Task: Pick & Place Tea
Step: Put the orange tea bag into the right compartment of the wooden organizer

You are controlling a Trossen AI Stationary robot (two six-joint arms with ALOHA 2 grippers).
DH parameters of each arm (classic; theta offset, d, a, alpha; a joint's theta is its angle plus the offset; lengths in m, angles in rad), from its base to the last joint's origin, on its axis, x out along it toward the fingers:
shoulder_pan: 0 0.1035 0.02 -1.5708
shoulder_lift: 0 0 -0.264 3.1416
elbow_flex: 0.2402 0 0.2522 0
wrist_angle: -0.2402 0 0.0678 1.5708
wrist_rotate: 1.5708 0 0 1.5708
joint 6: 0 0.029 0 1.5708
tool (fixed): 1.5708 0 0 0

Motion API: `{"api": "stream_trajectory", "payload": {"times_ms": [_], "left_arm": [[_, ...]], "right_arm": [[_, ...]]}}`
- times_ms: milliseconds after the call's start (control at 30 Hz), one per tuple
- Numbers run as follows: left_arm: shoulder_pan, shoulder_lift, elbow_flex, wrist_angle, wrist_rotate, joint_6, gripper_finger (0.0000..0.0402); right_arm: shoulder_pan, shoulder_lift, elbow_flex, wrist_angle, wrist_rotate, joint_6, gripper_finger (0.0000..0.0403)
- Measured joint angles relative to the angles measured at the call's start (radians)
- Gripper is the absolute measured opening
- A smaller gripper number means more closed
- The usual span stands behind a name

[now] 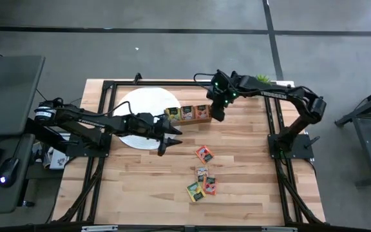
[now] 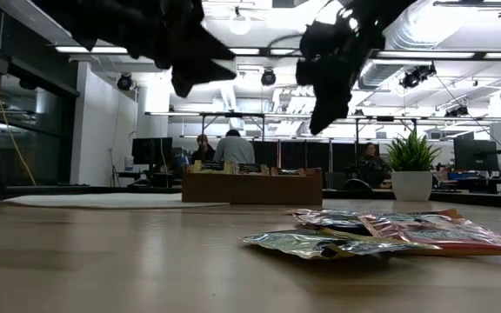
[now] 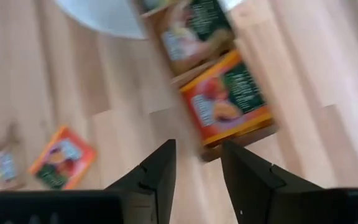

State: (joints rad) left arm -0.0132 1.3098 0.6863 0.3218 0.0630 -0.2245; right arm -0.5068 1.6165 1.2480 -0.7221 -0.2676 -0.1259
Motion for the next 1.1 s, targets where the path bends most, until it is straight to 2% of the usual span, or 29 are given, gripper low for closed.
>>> {"api": "stream_trajectory", "payload": {"times_ms": [167, 300, 400, 533, 567, 700, 800, 933, 1100], "left_arm": [[0.0, 0.087, 0.0, 0.019, 0.049, -0.018, 0.0183], [0.0, 0.193, 0.001, 0.071, 0.092, -0.043, 0.015], [0.0, 0.25, 0.001, 0.12, 0.087, -0.043, 0.0109], [0.0, 0.295, 0.001, 0.153, 0.083, -0.035, 0.0024], [0.0, 0.301, 0.001, 0.145, 0.078, -0.034, 0.0013], [0.0, 0.329, 0.005, 0.148, 0.061, -0.032, 0.0008], [0.0, 0.358, 0.041, 0.144, 0.092, -0.015, 0.0003], [0.0, 0.429, 0.153, 0.08, 0.167, 0.028, 0.0001], [0.0, 0.535, 0.338, -0.137, 0.197, 0.142, 0.0]], "right_arm": [[0.115, -0.044, 0.0, -0.069, 0.049, 0.048, 0.0123], [0.219, -0.044, -0.002, -0.131, 0.128, 0.09, 0.0124], [0.294, -0.05, -0.04, -0.117, 0.16, 0.15, 0.0124], [0.382, -0.073, -0.146, -0.025, 0.145, 0.283, 0.0124], [0.405, -0.079, -0.177, 0.019, 0.144, 0.327, 0.0124], [0.487, -0.116, -0.304, 0.193, 0.156, 0.544, 0.0124], [0.541, -0.139, -0.373, 0.299, 0.21, 0.766, 0.0124], [0.614, -0.154, -0.434, 0.374, 0.31, 1.067, 0.0124], [0.688, -0.159, -0.473, 0.397, 0.395, 1.358, 0.0124]]}}
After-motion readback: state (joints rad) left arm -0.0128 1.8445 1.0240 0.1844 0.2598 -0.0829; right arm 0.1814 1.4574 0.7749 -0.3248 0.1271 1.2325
